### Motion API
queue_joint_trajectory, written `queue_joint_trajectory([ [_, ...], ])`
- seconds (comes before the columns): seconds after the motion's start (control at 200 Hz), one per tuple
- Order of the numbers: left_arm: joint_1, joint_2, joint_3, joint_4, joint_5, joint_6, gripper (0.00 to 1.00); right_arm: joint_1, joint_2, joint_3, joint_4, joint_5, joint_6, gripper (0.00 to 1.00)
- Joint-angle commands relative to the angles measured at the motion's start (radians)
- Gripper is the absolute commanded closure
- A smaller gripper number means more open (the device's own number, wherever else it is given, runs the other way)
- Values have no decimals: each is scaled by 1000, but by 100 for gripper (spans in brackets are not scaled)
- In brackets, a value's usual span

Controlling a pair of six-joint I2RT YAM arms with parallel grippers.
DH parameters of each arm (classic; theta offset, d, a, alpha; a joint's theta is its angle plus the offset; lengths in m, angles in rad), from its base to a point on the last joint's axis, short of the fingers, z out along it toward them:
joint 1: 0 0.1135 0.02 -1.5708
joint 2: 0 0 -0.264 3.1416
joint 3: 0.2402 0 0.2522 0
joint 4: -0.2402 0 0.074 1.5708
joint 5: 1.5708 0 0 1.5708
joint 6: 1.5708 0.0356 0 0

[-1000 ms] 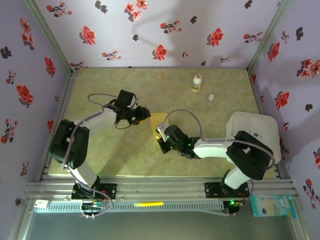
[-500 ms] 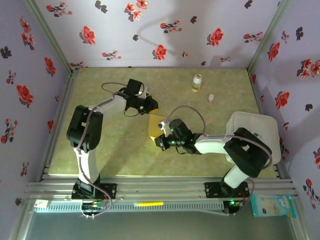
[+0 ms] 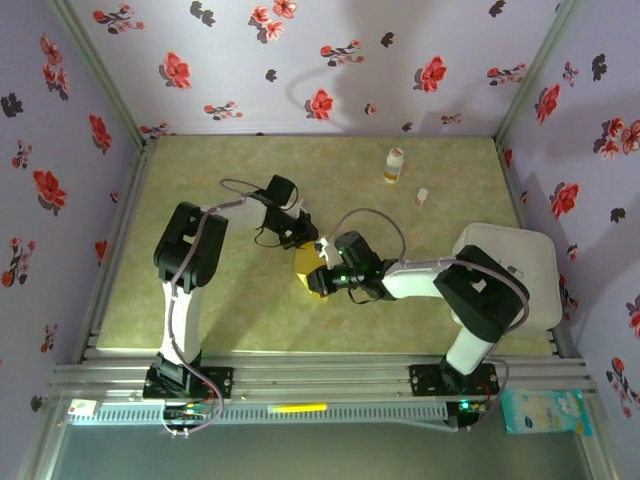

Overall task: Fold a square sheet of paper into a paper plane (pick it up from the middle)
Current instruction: Third fold the triangle at the center of the table.

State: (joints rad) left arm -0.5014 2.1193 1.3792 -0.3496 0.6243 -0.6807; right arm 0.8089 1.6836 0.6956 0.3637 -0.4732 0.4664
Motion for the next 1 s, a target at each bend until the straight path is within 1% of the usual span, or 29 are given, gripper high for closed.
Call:
queue_joint_trajectory([
  [0.0, -3, 28, 2, -57, -29, 51, 92, -16, 13, 29, -50, -22, 12, 100],
  [0.165, -3, 27, -23, -56, -41, 56, 93, -71, 44, 105, -232, -74, 0, 100],
  [0.31, -4, 28, -26, -60, -47, 61, 94, -87, 68, 149, -301, -89, -18, 100],
  [0.765, -3, 0, -53, -41, -67, 45, 94, -96, 70, 191, -373, 72, -20, 100],
  [0.915, -3, -4, -60, -35, -67, 40, 94, -97, 69, 209, -387, 95, -27, 100],
  [0.995, -3, -4, -62, -33, -67, 40, 94, -97, 72, 232, -441, 123, -50, 100],
])
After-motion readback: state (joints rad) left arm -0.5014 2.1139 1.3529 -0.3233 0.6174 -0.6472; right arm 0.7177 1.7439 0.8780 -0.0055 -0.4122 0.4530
